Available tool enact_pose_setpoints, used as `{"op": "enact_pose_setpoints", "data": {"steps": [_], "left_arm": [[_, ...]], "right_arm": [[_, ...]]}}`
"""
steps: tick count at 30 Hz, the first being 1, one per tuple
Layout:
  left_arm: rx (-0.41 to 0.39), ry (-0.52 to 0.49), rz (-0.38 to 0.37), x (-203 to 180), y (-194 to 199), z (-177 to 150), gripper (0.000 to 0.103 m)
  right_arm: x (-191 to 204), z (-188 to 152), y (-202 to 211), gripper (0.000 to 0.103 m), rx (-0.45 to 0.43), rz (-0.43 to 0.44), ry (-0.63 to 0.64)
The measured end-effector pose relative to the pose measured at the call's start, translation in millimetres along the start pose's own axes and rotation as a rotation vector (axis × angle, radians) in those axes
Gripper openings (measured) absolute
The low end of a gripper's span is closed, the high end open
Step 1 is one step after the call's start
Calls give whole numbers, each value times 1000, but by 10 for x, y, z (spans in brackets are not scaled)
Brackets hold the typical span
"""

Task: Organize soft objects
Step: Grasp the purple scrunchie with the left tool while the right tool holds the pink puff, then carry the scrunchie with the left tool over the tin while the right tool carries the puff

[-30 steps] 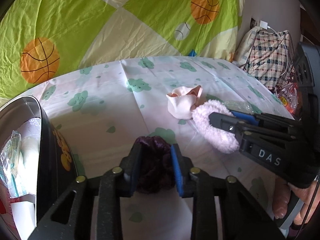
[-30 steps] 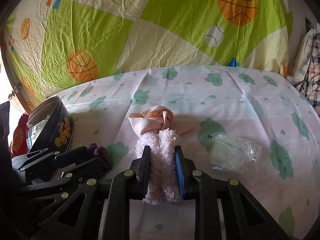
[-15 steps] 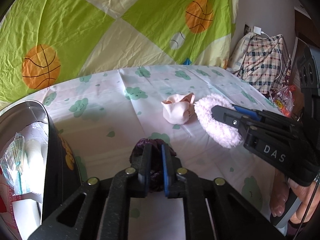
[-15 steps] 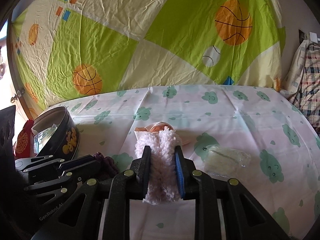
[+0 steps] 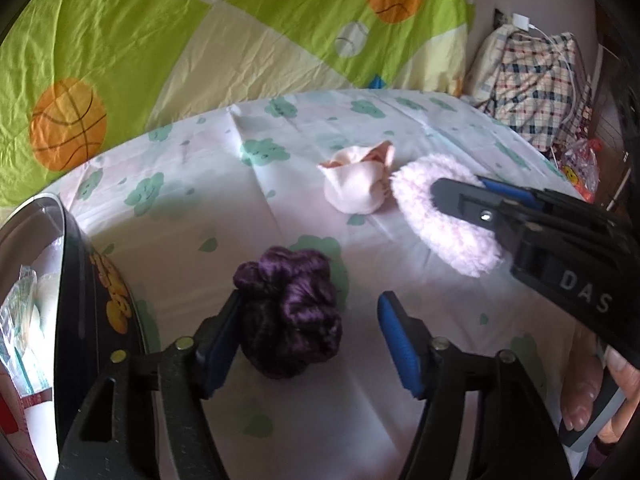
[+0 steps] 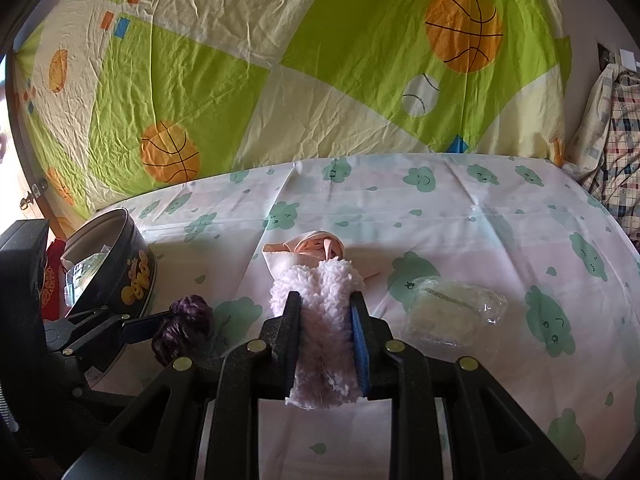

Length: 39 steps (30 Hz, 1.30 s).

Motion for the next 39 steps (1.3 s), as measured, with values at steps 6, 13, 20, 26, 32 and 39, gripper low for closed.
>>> {"op": "enact_pose_setpoints", "data": {"steps": [6, 13, 20, 26, 32, 39], "left_arm": [[-43, 58, -1, 100, 77, -2, 31], [-122, 89, -20, 170, 225, 43, 29], [-215, 84, 2, 191, 404, 84, 29], [-295, 104, 28, 253, 556, 94, 29], [-363, 106, 58, 267, 687, 93, 29], [-420, 113, 79, 286, 808, 63, 29]], "right_arm": [[-5, 6, 30, 25, -17, -1, -4], [11, 30, 105, 25, -57, -5, 6], [60, 41, 200, 25, -99, -1, 26], [139, 27, 307, 25, -137, 15, 32], [232, 19, 433, 25, -189, 36, 48], [295, 13, 559, 25, -244, 45, 60]]}}
Point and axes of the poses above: each gripper's, at about its wrist camera, not at the fingertips, and y roughly against the way its jaws point, x to its left, z to its top, the point moved 7 cm from there along -y, roughly the way its jaws point, and after that the axes turned 7 degrees about -z, right-handed, at the moved point
